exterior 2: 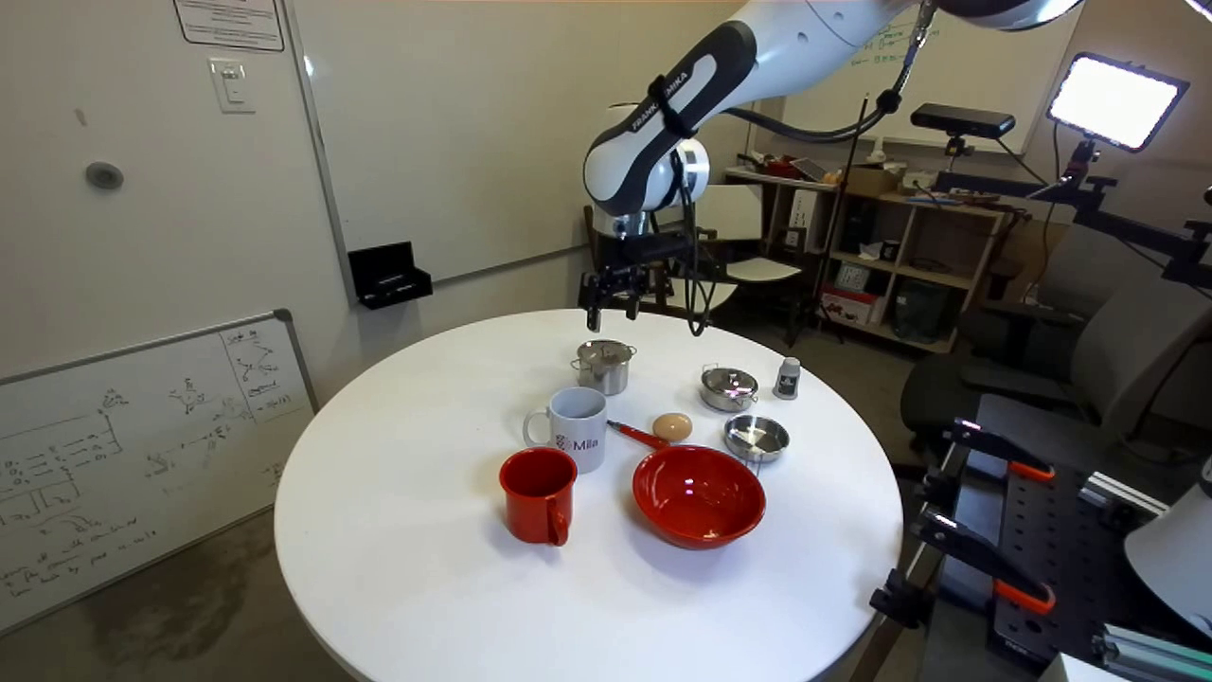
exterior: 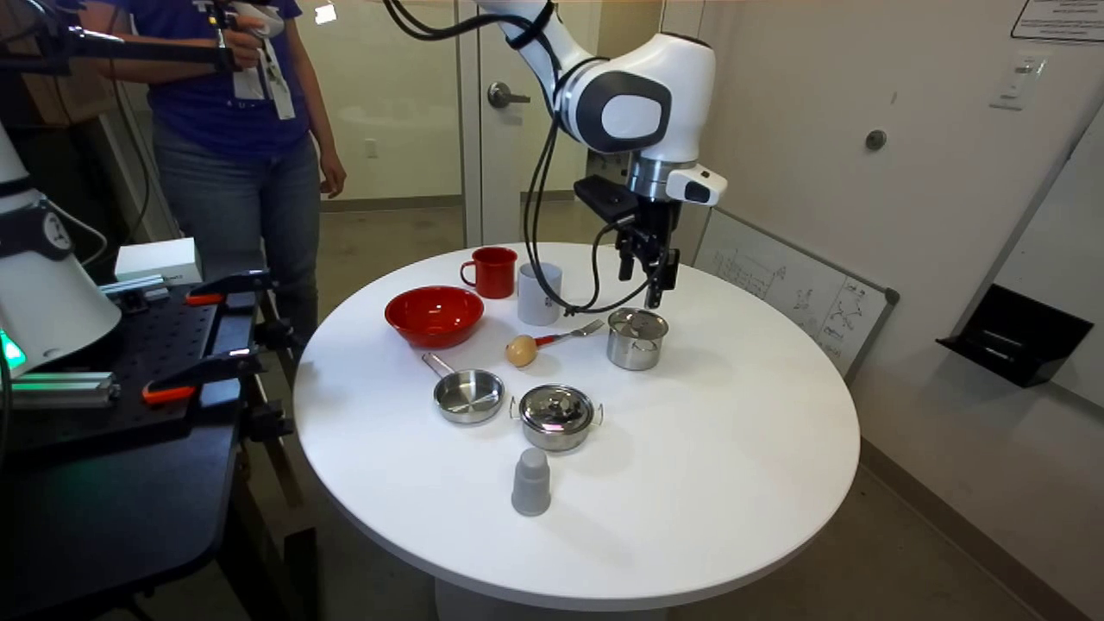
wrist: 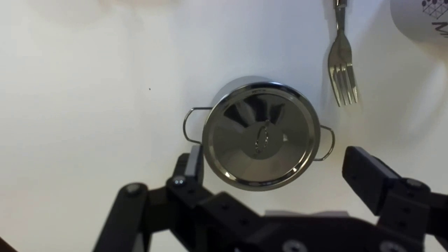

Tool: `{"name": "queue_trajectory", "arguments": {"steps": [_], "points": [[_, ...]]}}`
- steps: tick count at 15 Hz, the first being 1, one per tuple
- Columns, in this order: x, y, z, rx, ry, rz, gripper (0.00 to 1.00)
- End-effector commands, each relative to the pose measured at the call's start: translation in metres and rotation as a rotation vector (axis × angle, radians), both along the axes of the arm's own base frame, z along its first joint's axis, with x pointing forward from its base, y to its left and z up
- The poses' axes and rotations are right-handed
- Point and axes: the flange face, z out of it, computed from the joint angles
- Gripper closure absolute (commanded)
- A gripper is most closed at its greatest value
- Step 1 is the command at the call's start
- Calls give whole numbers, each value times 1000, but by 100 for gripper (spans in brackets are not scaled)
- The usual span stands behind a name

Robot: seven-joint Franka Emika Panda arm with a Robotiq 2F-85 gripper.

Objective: Take the lid off the metallic pot and put it on the table

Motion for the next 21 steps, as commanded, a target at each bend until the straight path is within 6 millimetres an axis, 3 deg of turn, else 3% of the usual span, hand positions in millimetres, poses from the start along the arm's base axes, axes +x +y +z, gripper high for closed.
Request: {"name": "queue_trajectory", "arguments": {"steps": [1,16,18,19,21], "points": [[14,-3,-14,-17,38,-60,0],[33,5,-34,-17,121,-81,0],[34,5,-37,-17,124,-82,12],[35,5,-37,-17,124,-83,25],[37,5,-39,-18,123,-84,38]]}}
